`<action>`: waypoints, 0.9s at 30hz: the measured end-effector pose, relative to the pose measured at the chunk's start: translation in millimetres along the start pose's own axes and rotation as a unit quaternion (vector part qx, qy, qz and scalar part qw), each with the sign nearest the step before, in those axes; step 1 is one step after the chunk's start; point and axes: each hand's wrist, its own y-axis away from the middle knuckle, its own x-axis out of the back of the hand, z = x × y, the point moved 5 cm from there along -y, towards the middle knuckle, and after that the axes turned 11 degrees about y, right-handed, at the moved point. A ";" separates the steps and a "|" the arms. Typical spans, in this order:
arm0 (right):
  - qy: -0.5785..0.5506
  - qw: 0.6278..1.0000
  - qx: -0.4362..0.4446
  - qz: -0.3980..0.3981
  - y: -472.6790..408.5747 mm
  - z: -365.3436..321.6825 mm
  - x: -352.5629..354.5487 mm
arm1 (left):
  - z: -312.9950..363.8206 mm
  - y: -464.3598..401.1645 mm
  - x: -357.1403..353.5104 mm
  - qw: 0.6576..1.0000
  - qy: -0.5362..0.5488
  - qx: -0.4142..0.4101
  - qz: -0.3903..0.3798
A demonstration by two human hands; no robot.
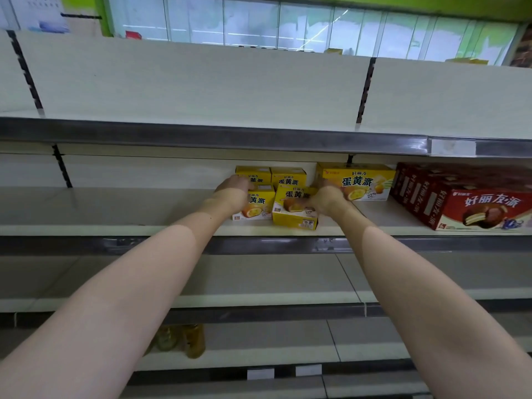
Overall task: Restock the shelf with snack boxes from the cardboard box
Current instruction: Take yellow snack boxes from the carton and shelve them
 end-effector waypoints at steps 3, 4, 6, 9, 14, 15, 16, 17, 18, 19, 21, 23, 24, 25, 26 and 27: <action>0.030 0.996 0.027 0.076 -2.9 -0.3 2.4 | -0.2 0.5 -0.7 1.000 0.009 -0.001 0.009; 0.046 0.995 0.036 0.081 -3.3 1.6 -0.8 | -0.2 1.6 -1.8 1.000 0.012 -0.001 0.010; 0.068 0.992 0.064 0.085 -2.7 3.4 -5.0 | 2.2 5.4 -4.5 1.000 0.009 -0.003 0.015; 0.146 0.974 0.147 0.094 3.1 -3.1 -7.0 | 8.3 11.0 -7.0 0.998 -0.029 -0.028 0.042; 0.245 0.937 0.215 0.122 -3.3 -21.0 -17.6 | 5.0 8.6 -17.4 0.988 -0.100 -0.097 0.072; 0.264 0.932 0.215 0.121 -7.6 -24.0 -21.4 | 2.5 7.3 -19.2 0.987 -0.104 -0.102 0.075; 0.276 0.931 0.210 0.117 -12.7 -25.9 -25.2 | 0.0 5.6 -20.5 0.986 -0.105 -0.105 0.078; 0.279 0.932 0.203 0.113 -18.2 -26.9 -28.1 | -1.8 3.4 -21.6 0.986 -0.106 -0.106 0.079; 0.277 0.933 0.198 0.114 -23.3 -27.6 -30.5 | -3.0 1.0 -22.4 0.985 -0.107 -0.106 0.082; 0.273 0.934 0.195 0.119 -27.8 -28.5 -32.2 | -3.8 -1.8 -23.3 0.985 -0.106 -0.104 0.084; 0.265 0.934 0.198 0.137 -35.9 -29.8 -36.2 | -6.1 -8.5 -24.7 0.987 -0.101 -0.097 0.083; 0.250 0.934 0.201 0.159 -43.9 -30.3 -40.7 | -8.6 -15.5 -26.5 0.987 -0.097 -0.094 0.092; 0.245 0.933 0.202 0.172 -48.4 -30.1 -42.7 | -9.3 -18.6 -27.1 0.986 -0.096 -0.096 0.099; 0.244 0.931 0.202 0.182 -52.7 -30.3 -44.9 | -9.9 -21.7 -28.0 0.985 -0.096 -0.098 0.105; 0.245 0.929 0.201 0.190 -57.1 -30.5 -47.0 | -10.4 -24.8 -28.3 0.984 -0.094 -0.100 0.110; 0.246 0.929 0.199 0.194 -61.2 -30.7 -49.0 | -10.9 -27.8 -29.2 0.984 -0.093 -0.102 0.113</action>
